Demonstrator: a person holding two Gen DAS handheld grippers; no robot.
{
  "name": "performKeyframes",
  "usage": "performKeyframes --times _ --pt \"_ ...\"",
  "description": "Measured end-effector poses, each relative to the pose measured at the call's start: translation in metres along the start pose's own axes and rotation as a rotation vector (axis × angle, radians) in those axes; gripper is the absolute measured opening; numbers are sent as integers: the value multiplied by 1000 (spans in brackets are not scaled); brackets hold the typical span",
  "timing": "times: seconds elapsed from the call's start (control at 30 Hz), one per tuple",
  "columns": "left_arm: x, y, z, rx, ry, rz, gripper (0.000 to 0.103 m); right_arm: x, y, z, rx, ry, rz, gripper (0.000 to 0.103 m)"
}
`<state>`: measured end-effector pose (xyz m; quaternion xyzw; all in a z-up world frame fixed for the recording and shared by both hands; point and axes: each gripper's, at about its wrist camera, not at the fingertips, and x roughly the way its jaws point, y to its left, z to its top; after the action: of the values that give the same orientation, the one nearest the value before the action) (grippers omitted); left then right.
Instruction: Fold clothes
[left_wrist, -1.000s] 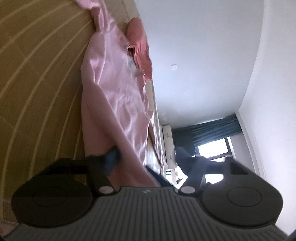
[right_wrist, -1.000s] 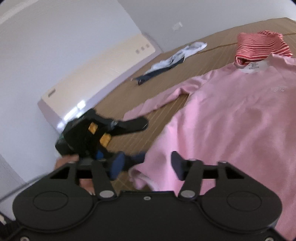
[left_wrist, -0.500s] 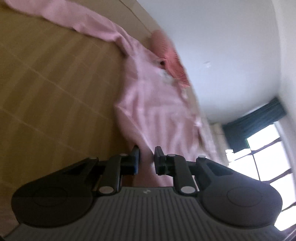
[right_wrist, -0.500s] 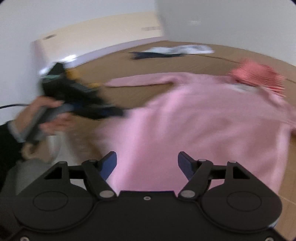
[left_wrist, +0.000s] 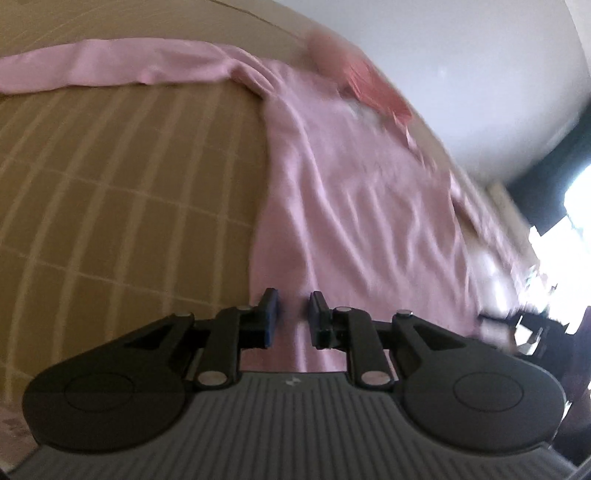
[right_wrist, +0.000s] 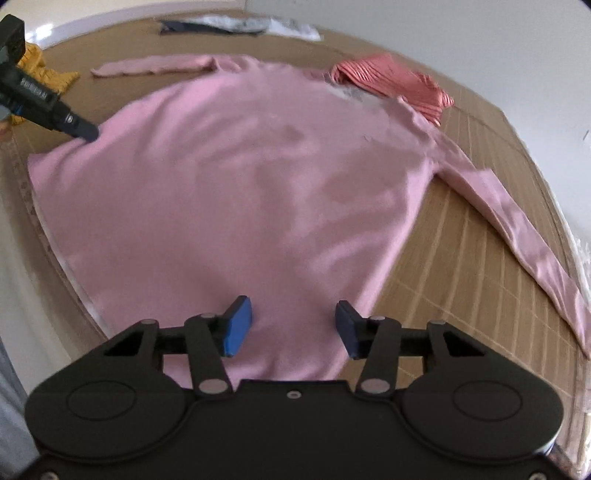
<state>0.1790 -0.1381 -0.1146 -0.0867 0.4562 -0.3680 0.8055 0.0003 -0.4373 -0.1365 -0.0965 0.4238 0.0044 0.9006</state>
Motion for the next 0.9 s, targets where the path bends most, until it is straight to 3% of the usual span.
performKeyframes --times 0.07,0.2,0.33,0.43,0.57,0.63,0.67,0.77,0.9 --pt "2 -11 -1 56 24 -13 27 -1 -12 -4 -9 33 -47 53" --pt "4 -24 -8 164 78 -47 44 -5 -31 -12 -1 87 -94 53" --pt "-12 -28 -15 218 82 -28 45 -10 -31 -4 -61 122 -87 50" --pt "-22 -21 -10 208 18 -3 45 -28 -19 21 -98 -29 -5 50" --pt "-28 -22 -5 201 -46 -16 51 -29 10 94 -112 -230 200 50" --pt "-28 -25 -4 212 -60 -25 53 -11 32 140 -165 -271 290 44" --pt "-25 -28 -5 224 -47 -22 53 4 42 165 -195 -274 335 33" --pt "-11 -33 -10 272 30 24 53 68 64 234 -170 -193 340 12" --pt "-7 -37 -15 327 70 35 57 144 83 282 -135 -52 290 10"
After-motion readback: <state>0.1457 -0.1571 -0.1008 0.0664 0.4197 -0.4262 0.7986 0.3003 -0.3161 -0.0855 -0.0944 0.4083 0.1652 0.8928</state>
